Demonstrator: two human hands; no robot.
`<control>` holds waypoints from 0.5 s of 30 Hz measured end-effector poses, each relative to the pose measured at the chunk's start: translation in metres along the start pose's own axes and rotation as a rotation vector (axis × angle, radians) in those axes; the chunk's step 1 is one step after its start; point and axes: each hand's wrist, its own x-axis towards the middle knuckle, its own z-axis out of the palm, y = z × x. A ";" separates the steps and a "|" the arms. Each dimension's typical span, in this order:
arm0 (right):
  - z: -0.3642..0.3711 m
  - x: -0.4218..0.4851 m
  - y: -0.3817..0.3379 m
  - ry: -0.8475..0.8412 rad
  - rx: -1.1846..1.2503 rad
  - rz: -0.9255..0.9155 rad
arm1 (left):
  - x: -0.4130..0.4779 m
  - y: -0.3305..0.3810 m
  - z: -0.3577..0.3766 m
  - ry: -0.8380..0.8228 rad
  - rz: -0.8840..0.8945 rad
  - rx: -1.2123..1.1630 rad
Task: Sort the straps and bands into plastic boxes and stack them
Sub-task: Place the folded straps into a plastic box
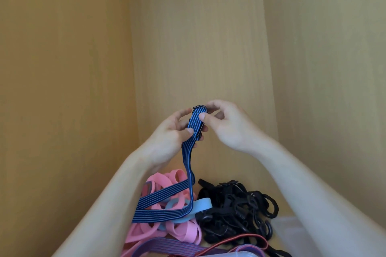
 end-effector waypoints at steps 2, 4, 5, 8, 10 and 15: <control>0.000 0.000 0.000 -0.039 0.033 0.036 | 0.002 -0.002 -0.002 0.006 0.001 0.032; -0.002 0.001 -0.001 -0.066 0.103 0.089 | 0.003 -0.005 -0.003 -0.001 -0.006 0.069; -0.003 0.001 -0.002 -0.080 0.134 0.103 | 0.003 -0.006 -0.003 -0.014 -0.011 0.088; -0.008 -0.001 -0.006 -0.103 0.156 0.101 | 0.004 -0.011 -0.004 -0.072 -0.030 0.121; -0.009 -0.002 -0.007 -0.112 0.157 0.091 | 0.005 -0.013 -0.006 -0.114 -0.045 0.114; -0.006 -0.003 -0.011 -0.107 0.131 0.067 | 0.005 -0.019 -0.011 -0.198 -0.121 0.015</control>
